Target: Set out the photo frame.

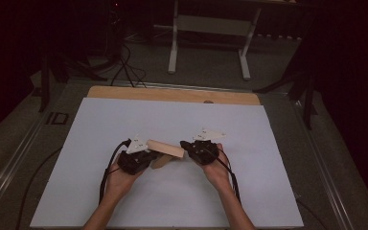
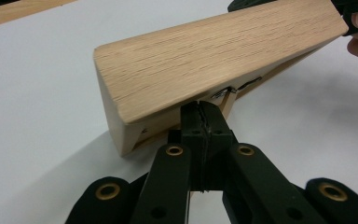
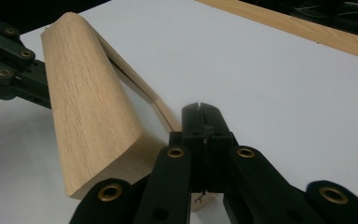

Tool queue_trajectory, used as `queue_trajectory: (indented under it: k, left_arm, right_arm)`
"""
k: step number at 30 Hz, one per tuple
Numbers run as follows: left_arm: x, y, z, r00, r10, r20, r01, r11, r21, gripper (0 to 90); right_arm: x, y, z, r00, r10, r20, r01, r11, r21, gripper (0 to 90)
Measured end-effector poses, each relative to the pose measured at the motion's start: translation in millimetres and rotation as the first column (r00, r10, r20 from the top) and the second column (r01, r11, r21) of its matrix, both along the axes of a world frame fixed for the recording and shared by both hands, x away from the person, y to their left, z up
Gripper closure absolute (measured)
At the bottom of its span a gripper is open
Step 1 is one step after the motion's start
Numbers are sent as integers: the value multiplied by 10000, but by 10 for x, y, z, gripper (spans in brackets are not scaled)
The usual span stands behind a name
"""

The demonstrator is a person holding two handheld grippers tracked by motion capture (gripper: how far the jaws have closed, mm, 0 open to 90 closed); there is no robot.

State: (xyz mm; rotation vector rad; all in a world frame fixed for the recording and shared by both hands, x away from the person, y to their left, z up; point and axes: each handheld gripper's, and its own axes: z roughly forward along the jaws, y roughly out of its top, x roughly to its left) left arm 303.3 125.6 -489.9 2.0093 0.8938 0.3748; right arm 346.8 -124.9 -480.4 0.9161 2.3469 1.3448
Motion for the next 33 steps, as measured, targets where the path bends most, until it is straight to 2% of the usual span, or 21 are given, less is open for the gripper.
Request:
queue_trajectory:
  k: [7,25,33]
  left_arm:
    - [1,-31,8,10000,-33,10,33,10000,-19,896]
    - [8,-199,11,9987,-503,51,503,9986,143,896]
    - [26,-203,2,9990,-449,53,448,9989,171,896]
  right_arm:
    - [-21,1,4,10000,41,6,-41,10000,-66,898]
    - [-71,-45,-34,10000,66,2,-65,9997,-245,899]
    - [-102,-21,-30,9998,210,42,-209,9992,-327,899]
